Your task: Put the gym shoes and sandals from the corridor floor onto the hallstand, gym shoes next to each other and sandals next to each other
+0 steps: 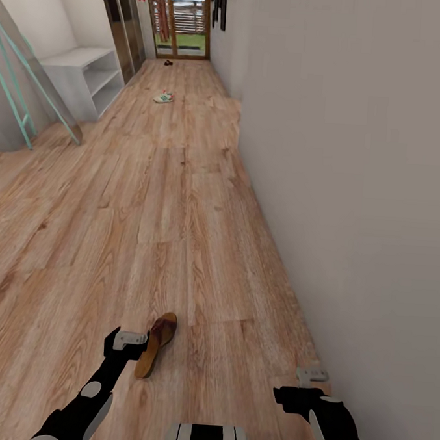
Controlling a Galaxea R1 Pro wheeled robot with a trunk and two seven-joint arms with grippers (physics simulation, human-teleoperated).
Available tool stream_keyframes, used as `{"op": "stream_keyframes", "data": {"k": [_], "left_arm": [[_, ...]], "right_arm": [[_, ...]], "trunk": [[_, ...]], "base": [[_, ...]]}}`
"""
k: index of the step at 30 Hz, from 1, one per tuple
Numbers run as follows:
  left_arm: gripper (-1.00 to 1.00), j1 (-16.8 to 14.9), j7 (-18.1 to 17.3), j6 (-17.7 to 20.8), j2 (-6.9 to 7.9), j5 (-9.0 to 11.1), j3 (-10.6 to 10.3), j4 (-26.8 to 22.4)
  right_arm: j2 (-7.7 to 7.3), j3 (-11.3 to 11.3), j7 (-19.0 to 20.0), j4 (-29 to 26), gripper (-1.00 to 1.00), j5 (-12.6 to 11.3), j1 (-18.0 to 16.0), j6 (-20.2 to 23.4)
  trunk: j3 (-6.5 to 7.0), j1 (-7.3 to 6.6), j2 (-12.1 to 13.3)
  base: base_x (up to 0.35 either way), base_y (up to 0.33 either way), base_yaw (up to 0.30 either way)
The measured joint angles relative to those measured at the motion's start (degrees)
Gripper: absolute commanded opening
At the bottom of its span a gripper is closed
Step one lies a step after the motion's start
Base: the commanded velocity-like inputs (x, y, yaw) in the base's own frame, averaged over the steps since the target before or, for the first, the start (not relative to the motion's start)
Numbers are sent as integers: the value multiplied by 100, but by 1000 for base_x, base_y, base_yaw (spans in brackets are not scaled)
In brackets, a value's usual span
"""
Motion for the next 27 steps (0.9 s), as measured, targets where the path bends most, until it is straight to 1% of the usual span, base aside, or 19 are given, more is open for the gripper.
{"op": "stream_keyframes", "data": {"k": [27], "left_arm": [[100,-3,0,0,8,-4,0,-26]], "right_arm": [[-5,0,-7,-21,100,0,0,0]], "trunk": [[-850,69,-36]], "base": [[0,0,0]]}}
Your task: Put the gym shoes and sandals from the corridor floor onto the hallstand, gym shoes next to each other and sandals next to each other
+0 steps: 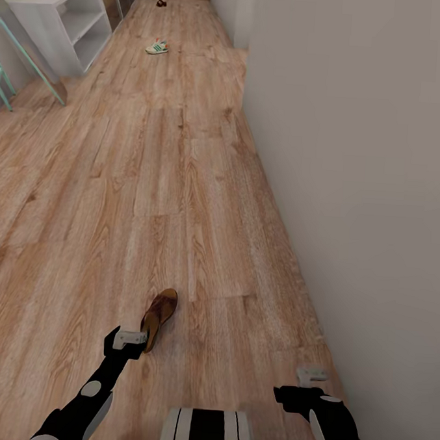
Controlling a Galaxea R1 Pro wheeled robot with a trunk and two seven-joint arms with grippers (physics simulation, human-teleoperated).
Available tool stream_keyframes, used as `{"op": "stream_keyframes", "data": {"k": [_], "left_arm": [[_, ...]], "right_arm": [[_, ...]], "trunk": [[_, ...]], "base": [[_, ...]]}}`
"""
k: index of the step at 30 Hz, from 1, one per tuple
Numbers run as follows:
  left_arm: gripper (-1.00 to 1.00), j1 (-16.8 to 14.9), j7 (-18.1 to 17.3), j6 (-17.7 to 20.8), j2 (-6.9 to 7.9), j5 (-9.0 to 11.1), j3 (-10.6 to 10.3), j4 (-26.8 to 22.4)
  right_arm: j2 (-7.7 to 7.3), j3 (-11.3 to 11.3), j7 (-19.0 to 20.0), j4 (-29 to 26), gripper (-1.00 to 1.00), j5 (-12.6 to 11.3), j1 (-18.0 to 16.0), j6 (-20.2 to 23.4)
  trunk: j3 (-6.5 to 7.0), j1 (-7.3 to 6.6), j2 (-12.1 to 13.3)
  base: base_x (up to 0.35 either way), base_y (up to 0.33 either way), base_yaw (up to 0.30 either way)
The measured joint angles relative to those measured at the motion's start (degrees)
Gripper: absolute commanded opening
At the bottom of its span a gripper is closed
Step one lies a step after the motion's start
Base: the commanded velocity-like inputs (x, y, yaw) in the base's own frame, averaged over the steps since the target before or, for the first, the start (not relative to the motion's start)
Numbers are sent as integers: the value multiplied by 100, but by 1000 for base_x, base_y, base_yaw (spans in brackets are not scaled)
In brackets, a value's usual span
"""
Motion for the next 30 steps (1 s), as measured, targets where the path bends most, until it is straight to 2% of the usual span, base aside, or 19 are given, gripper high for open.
{"op": "stream_keyframes", "data": {"k": [12,22,30], "left_arm": [[100,-9,0,0,1,-3,0,-382],[100,-14,-1,0,-7,-4,0,-428],[100,-14,-1,0,-7,-4,0,-431]], "right_arm": [[-8,-1,0,-1,100,0,0,0],[-8,-1,0,-10,100,1,0,0],[-8,-1,0,-10,100,0,0,0]], "trunk": [[-360,31,-16],[-372,31,-16],[-606,51,-27]], "base": [[0,0,0],[0,0,0],[0,0,0]]}}
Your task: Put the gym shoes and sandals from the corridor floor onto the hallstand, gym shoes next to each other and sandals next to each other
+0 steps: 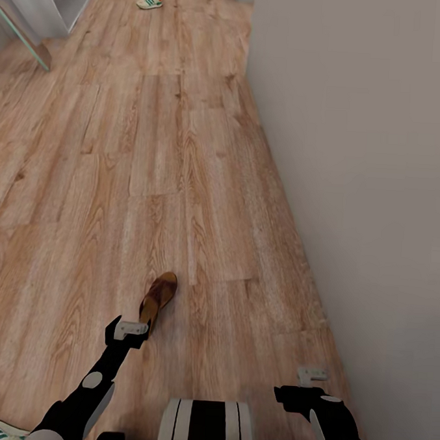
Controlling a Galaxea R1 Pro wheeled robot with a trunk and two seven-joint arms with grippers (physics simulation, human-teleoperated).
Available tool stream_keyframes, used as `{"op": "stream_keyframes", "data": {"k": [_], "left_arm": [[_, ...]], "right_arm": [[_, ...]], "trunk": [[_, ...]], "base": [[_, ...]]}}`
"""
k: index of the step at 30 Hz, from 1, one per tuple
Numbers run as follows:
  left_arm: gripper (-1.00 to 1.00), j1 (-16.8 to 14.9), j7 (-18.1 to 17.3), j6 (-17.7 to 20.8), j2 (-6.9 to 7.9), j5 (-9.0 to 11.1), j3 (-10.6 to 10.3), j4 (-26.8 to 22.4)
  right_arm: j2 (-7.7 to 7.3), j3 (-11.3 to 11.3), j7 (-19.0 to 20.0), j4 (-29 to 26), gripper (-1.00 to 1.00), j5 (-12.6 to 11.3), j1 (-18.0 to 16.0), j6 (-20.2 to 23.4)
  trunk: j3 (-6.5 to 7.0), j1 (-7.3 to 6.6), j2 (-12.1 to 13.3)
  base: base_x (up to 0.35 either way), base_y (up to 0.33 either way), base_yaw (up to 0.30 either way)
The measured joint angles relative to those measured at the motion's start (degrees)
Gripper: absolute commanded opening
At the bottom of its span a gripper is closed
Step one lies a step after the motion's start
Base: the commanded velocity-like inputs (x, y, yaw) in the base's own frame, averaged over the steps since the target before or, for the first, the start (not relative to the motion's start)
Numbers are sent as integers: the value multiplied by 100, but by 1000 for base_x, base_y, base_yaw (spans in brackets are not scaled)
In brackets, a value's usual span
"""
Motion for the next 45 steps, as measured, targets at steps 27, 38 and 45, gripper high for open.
{"op": "stream_keyframes", "data": {"k": [27,38,45], "left_arm": [[100,0,-4,8,-4,-5,-30,36],[100,0,-8,9,-4,0,-161,44],[100,0,-8,8,-9,0,-177,45]], "right_arm": [[0,0,0,0,100,0,0,0],[0,0,0,-2,100,0,0,0],[0,0,0,-1,100,0,0,0]], "trunk": [[-288,20,-11],[-299,20,-11],[-387,26,-14]], "base": [[0,0,0],[0,0,0],[0,0,0]]}}
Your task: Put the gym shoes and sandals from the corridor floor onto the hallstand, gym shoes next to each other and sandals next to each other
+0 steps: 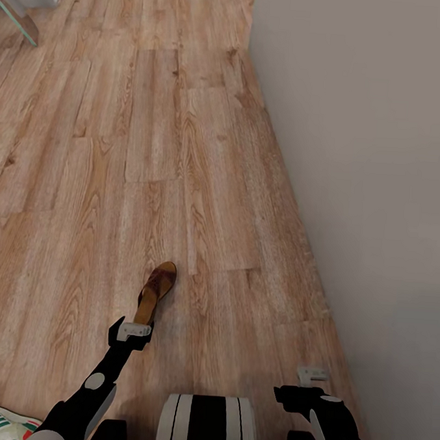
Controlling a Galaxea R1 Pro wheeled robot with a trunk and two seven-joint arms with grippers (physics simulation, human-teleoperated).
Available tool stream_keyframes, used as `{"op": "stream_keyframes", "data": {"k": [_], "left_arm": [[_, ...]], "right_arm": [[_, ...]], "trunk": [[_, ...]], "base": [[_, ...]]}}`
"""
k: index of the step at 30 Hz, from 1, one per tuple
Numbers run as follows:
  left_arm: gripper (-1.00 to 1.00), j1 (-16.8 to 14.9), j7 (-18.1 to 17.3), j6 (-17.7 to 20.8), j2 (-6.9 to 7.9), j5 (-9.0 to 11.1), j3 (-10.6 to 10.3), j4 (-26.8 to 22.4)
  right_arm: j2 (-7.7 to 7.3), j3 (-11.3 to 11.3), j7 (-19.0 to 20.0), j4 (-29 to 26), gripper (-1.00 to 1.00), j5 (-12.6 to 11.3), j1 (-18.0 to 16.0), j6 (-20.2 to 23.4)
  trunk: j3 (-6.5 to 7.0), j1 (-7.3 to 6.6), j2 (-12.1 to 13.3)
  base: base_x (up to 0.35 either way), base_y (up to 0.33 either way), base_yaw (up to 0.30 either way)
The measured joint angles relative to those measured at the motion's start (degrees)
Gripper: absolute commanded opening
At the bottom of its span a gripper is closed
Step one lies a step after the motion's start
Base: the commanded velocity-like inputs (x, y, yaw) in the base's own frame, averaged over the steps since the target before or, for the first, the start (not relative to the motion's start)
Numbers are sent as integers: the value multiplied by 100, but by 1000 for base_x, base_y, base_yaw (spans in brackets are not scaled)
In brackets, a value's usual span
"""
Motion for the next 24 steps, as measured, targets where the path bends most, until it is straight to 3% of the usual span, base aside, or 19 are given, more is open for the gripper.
{"op": "stream_keyframes", "data": {"k": [14,22,24], "left_arm": [[100,0,0,1,5,0,-1,0],[100,0,0,1,6,0,-1,0],[100,0,0,1,6,0,-1,0]], "right_arm": [[0,0,0,1,100,0,0,0],[0,0,0,1,100,0,0,0],[0,0,0,-1,100,0,0,0]], "trunk": [[-23,0,0],[-248,21,-11],[-252,21,-11]], "base": [[0,0,0],[0,0,0],[0,0,0]]}}
